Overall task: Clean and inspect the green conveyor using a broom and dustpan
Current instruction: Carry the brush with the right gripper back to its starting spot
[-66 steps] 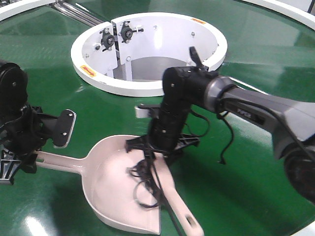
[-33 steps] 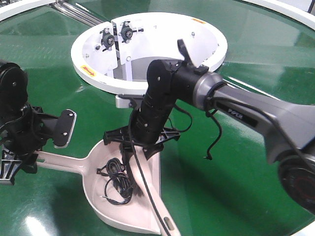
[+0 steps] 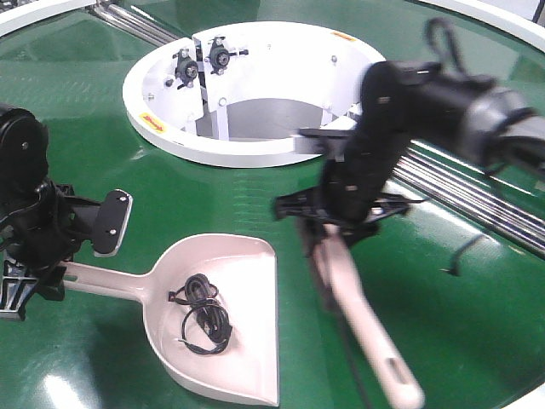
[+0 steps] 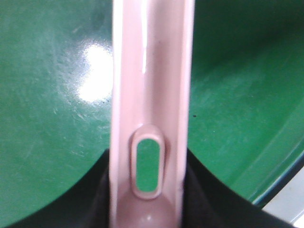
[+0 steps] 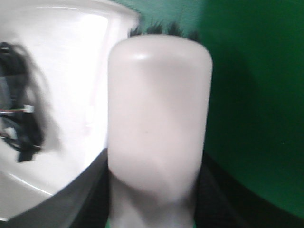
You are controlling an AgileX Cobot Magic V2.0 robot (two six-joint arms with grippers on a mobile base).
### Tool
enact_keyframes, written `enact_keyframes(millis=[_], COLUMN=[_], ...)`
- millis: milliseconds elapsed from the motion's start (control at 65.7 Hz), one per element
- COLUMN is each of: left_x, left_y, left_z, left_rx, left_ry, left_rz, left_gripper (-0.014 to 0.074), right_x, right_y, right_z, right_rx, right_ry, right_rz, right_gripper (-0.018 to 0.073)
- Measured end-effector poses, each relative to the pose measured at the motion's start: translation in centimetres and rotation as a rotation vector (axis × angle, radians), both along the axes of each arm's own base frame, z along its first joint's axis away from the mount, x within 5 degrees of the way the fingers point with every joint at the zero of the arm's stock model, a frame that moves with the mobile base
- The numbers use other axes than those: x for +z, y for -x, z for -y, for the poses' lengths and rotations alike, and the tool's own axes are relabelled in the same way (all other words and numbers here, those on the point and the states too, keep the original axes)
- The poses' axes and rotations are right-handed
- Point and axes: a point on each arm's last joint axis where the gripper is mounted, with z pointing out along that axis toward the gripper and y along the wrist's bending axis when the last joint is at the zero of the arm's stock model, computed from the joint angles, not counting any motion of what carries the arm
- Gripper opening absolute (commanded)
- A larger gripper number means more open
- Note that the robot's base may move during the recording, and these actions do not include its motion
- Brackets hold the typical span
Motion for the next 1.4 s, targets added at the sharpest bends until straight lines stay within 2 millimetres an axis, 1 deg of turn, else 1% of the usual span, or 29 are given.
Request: enact_keyframes(millis=[91, 183, 305, 396, 548, 1020, 1157, 1401], left_x=[0.0, 0.0, 0.0, 0.0, 0.0, 0.0, 0.0, 0.0], left_y=[0.0, 0.0, 0.0, 0.0, 0.0, 0.0, 0.0, 0.0], left_z=[0.0, 0.0, 0.0, 0.0, 0.0, 0.0, 0.0, 0.0], left_rx=[0.000, 0.000, 0.000, 0.000, 0.000, 0.000, 0.000, 0.000], left_ry=[0.000, 0.000, 0.000, 0.000, 0.000, 0.000, 0.000, 0.001], left_rz=[0.000, 0.000, 0.000, 0.000, 0.000, 0.000, 0.000, 0.000], left_gripper=[-0.0023, -0.0023, -0.0023, -0.0023, -0.0023, -0.0023, -0.0023, -0.0023], right_x=[-0.1, -0.6, -1.5, -2.0, -3.1, -7.2, -7.8, -7.8], right_y=[0.2, 0.4, 0.5, 0.5, 0.2, -0.9, -1.1, -1.1], right_z=[2.0, 3.7, 5.1, 5.8, 6.0, 5.7, 5.6, 5.5], right_rx=[-0.030, -0.046, -0.044, -0.044, -0.039, -0.034, -0.035, -0.038], right_ry=[0.012, 0.034, 0.075, 0.099, 0.128, 0.157, 0.155, 0.147], right_rz=[-0.010, -0.026, -0.048, -0.059, -0.079, -0.173, -0.186, -0.192], right_gripper=[-0.0005, -0.0005, -0.0005, -0.0005, -0.0005, -0.0005, -0.0005, 0.0001])
